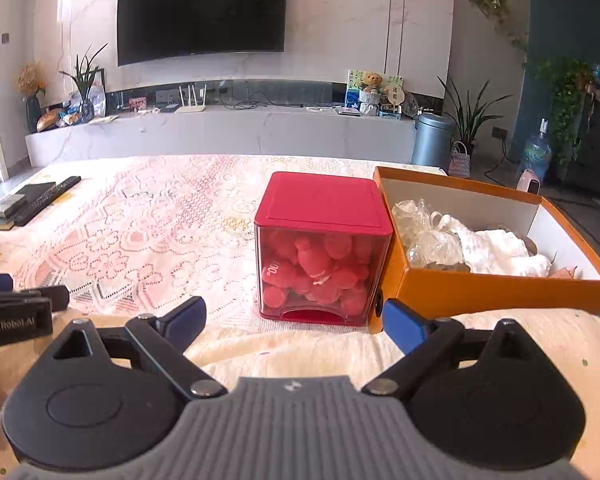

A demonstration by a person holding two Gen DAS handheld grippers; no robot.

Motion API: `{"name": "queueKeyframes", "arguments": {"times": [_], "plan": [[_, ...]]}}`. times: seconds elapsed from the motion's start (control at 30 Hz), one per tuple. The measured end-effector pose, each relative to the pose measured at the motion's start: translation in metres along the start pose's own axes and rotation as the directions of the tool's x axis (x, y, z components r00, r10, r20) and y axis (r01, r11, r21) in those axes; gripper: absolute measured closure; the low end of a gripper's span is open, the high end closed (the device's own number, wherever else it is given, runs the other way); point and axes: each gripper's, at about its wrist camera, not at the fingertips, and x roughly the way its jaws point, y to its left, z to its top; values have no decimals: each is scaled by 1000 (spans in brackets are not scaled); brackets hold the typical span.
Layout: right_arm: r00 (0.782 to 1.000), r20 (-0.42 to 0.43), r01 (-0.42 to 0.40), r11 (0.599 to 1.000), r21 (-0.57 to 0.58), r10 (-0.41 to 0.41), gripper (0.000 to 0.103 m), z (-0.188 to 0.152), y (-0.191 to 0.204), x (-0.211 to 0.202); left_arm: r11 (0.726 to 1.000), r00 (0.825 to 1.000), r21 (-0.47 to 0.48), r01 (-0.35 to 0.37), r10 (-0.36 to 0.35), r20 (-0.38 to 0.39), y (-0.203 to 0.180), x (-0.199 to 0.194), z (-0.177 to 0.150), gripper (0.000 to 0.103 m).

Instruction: Organize soft objects

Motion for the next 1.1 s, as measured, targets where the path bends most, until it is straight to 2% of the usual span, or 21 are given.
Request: {"name": "queueKeyframes", "arguments": {"times": [0.13, 1.1], "plan": [[1000, -3, -4, 1000, 25, 4, 10, -2, -3, 1, 1000, 1000, 4, 0, 0, 1, -1, 1, 0, 19], [1000, -12, -4, 1000, 17, 4, 10, -4, -3, 4, 1000, 1000, 7, 0, 0, 3, -1, 1, 0, 18]]}}
